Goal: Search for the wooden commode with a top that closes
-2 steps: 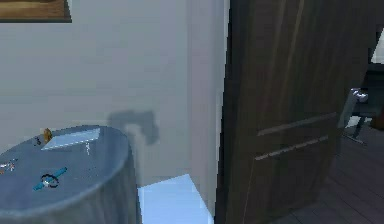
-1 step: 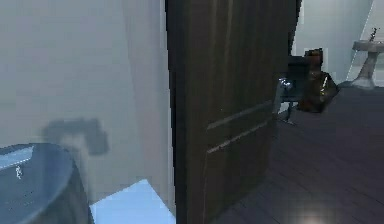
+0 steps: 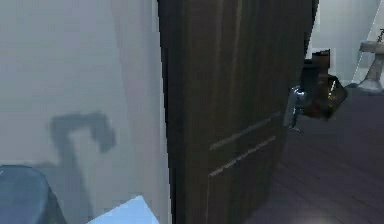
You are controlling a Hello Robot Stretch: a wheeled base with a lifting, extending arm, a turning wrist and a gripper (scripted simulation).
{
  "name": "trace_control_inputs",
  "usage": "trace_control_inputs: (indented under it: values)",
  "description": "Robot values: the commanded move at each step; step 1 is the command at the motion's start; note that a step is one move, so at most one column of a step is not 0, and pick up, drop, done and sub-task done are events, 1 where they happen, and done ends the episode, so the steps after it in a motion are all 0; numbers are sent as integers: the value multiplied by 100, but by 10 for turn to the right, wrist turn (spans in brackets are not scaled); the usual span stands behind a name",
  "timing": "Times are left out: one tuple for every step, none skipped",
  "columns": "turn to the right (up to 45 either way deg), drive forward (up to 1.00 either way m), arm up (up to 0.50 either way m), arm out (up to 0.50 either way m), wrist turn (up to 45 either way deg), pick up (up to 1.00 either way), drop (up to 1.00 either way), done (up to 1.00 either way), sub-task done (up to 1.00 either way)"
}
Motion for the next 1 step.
trace_control_inputs:
  values:
    - [450, 0, 0, 0, 0, 0, 0, 0, 0]
